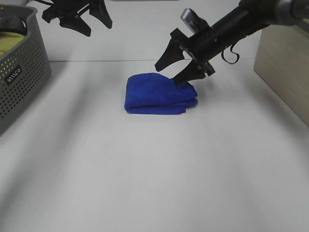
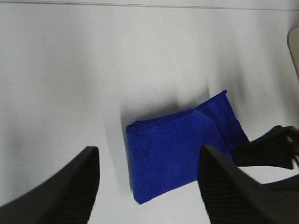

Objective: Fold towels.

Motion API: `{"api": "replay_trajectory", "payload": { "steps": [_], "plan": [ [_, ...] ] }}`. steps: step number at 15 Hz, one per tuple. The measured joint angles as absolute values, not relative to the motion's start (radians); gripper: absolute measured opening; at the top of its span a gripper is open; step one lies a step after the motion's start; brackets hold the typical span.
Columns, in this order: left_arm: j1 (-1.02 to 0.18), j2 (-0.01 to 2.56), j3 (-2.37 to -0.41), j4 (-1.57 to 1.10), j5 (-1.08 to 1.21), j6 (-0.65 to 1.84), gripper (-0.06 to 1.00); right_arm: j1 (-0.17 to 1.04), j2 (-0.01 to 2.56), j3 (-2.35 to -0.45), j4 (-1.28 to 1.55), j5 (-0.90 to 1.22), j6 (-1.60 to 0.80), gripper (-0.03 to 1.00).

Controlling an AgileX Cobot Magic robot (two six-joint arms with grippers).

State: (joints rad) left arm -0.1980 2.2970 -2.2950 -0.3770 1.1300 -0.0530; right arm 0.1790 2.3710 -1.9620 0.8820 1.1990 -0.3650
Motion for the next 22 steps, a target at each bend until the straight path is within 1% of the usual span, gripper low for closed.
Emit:
{"api": "replay_trajectory", "payload": {
  "steps": [2,4,5,6,7,9,10,13,14,18,20,21,22],
  "plan": [
    [-0.198,2.256,-2.295,-0.302,1.187,-0.049,0.59,0.179,2.318,-1.962,0.819,1.206,-0.302,0.74],
    [-0.198,2.194,-2.293,-0.2,1.209,-0.054,0.59,0.179,2.253,-1.955,0.669,1.206,-0.206,0.74],
    [-0.198,2.127,-2.255,-0.138,1.209,-0.061,0.59,0.179,2.204,-1.932,0.594,1.205,-0.165,0.74],
    [-0.198,2.061,-2.2,-0.099,1.209,-0.061,0.59,0.179,2.114,-1.87,0.491,1.205,-0.121,0.74],
    [-0.198,2.029,-2.17,-0.086,1.209,-0.061,0.59,0.179,2.085,-1.846,0.463,1.205,-0.112,0.74],
    [-0.198,1.849,-1.978,-0.033,1.209,-0.079,0.59,0.179,1.915,-1.697,0.383,1.206,-0.094,0.74],
    [-0.198,1.651,-1.737,-0.007,1.209,-0.114,0.59,0.179,1.743,-1.544,0.336,1.207,-0.093,0.74],
    [-0.198,1.351,-1.384,0.008,1.216,-0.123,0.59,0.179,1.458,-1.294,0.277,1.211,-0.093,0.74],
    [-0.198,1.297,-1.343,0.008,1.216,-0.123,0.59,0.179,1.417,-1.259,0.267,1.211,-0.093,0.74],
    [-0.198,0.923,-1.026,0.008,1.219,-0.094,0.59,0.179,1.059,-0.935,0.223,1.213,-0.092,0.74],
    [-0.198,0.754,-0.907,0.0,1.219,-0.062,0.59,0.179,0.888,-0.791,0.221,1.215,-0.092,0.74],
    [-0.198,0.719,-0.882,0.0,1.219,-0.052,0.59,0.179,0.845,-0.758,0.219,1.215,-0.092,0.74],
    [-0.198,0.562,-0.76,0.0,1.215,-0.008,0.59,0.179,0.684,-0.655,0.201,1.216,-0.096,0.74]
  ]
}}
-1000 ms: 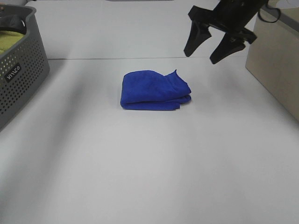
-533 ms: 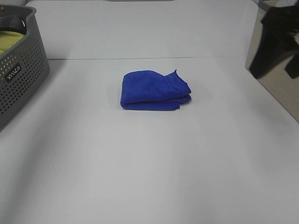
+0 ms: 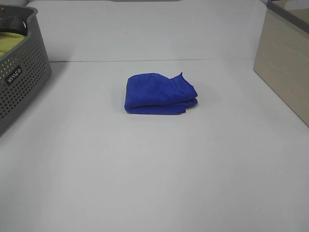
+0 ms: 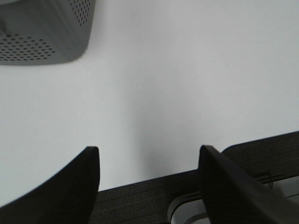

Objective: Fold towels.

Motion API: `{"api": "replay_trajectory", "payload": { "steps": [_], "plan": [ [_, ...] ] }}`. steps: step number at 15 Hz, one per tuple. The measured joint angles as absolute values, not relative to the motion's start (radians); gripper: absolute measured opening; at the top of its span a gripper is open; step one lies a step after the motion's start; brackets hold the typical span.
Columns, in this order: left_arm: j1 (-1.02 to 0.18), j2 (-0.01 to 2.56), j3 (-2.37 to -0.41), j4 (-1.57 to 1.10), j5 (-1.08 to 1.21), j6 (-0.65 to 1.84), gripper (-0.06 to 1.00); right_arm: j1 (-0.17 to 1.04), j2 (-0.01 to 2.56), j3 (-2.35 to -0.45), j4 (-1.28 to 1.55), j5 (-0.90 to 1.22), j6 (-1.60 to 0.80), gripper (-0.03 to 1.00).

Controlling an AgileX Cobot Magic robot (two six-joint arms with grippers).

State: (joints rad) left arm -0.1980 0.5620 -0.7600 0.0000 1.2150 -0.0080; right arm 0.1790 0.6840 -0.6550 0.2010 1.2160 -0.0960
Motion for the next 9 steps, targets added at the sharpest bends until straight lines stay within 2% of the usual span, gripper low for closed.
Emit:
{"api": "replay_trajectory", "payload": {
  "steps": [5,9],
  "plan": [
    [-0.198,0.352,-0.538,-0.081,1.109,0.075,0.59,0.179,0.364,-0.506,0.086,1.209,-0.1,0.74],
    [-0.198,0.341,-0.526,-0.191,1.101,0.192,0.59,0.179,0.293,-0.489,0.081,1.169,-0.107,0.74]
  ]
}}
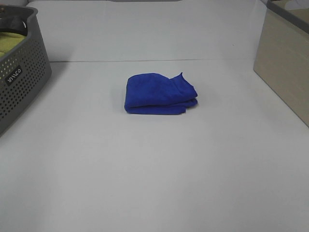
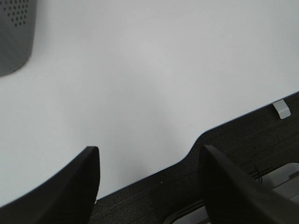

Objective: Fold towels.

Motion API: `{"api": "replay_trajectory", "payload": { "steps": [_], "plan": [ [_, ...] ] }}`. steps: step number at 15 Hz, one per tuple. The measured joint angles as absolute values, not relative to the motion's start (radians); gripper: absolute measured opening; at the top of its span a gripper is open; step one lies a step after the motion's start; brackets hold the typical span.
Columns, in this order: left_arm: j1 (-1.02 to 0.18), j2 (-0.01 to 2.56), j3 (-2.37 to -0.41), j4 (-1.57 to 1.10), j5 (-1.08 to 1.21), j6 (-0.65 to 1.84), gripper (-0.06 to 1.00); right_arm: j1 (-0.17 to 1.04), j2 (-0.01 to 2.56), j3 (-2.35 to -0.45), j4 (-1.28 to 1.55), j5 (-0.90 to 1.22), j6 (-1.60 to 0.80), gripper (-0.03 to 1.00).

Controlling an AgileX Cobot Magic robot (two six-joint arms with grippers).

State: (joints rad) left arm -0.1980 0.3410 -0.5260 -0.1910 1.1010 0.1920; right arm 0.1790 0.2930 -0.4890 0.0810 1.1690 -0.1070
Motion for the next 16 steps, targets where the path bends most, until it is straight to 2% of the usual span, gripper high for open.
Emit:
{"api": "replay_trajectory", "payload": {
  "steps": [13,16],
  "plan": [
    [-0.195,0.335,-0.525,-0.199,1.101,0.207,0.59,0.179,0.295,-0.462,0.085,1.111,-0.114,0.74],
    [-0.095,0.261,-0.525,-0.199,1.1,0.209,0.59,0.069,0.264,-0.461,0.088,1.107,-0.114,0.74]
  ]
}}
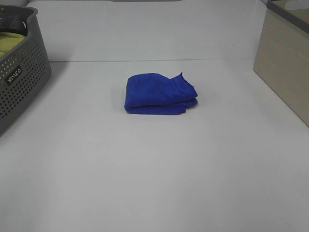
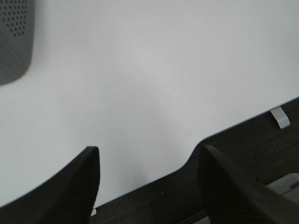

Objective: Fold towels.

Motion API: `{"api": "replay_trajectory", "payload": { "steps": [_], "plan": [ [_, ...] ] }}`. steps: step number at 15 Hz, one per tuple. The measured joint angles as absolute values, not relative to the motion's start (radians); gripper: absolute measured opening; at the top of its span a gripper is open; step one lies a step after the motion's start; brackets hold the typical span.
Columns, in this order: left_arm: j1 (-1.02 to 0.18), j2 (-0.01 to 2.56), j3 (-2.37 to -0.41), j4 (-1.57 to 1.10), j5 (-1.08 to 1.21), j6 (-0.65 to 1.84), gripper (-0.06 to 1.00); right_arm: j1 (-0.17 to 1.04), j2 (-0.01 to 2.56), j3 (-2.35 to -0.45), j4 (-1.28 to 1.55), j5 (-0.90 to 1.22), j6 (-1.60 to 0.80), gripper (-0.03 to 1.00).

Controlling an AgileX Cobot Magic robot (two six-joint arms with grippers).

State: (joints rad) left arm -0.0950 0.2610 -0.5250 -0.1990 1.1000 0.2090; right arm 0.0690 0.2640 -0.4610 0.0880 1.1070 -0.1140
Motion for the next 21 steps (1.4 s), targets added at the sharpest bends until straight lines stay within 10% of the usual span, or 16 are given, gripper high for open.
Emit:
{"api": "replay_trajectory", "payload": {
  "steps": [21],
  "plan": [
    [0.019,-0.006,-0.525,-0.199,1.1,0.21,0.59,0.016,-0.003,-0.46,0.09,1.108,-0.113,0.74]
  ]
}}
